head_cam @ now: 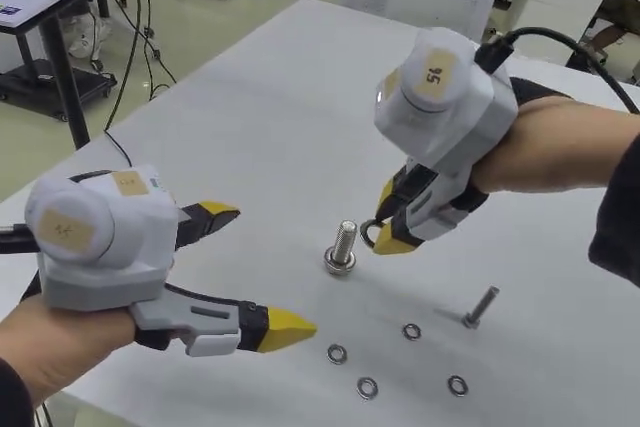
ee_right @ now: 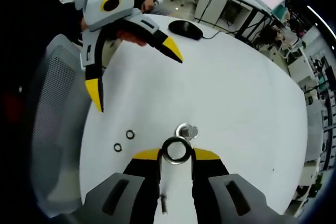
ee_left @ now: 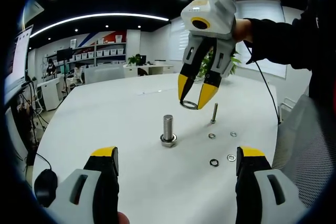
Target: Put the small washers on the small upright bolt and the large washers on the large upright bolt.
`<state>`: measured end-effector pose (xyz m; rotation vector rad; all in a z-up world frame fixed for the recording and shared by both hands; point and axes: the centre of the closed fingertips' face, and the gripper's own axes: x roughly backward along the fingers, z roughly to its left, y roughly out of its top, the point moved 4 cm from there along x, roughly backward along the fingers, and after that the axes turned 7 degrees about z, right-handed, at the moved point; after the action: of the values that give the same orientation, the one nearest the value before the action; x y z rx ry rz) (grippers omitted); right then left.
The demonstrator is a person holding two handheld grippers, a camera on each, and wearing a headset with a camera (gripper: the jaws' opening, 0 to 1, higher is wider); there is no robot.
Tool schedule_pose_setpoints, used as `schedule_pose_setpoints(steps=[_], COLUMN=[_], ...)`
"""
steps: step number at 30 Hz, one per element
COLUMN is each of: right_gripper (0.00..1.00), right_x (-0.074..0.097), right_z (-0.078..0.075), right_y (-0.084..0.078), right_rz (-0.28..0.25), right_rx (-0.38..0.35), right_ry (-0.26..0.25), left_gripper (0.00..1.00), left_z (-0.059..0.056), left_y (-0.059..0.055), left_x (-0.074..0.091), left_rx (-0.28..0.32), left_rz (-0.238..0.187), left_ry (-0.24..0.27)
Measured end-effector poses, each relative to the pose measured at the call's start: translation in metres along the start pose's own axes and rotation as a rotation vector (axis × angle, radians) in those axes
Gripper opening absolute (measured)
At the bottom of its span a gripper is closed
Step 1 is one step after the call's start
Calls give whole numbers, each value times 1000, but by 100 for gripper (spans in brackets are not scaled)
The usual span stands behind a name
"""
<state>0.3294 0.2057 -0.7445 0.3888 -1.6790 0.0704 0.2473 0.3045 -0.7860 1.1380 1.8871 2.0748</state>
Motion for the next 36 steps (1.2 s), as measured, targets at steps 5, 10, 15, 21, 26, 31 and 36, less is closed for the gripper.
schedule_pose_setpoints(steps=[5,10,15,21,26,31,36], right_gripper=[22,22,22,22,22,22,22], right_x=[2,3,-3,-13,-20,-24,-30], right_z=[-10,-17,-23,-27,-28,-27,-28], right_y=[8,17,22,22,22,21,20], right_rz=[4,5,16,43,60,70,83], right_rx=[17,32,47,54,54,52,50], right_ry=[-9,-4,19,46,63,75,85], left_gripper=[93,93,93,92,92,92,92], left_z=[0,0,1,2,3,4,3], left_y=[0,0,-1,-3,-2,-2,-4], left_x=[1,2,3,2,2,2,2], left_rx=[1,-2,1,5,7,9,11], left_rz=[1,5,4,7,6,5,7], left_ry=[1,-3,0,0,0,0,1])
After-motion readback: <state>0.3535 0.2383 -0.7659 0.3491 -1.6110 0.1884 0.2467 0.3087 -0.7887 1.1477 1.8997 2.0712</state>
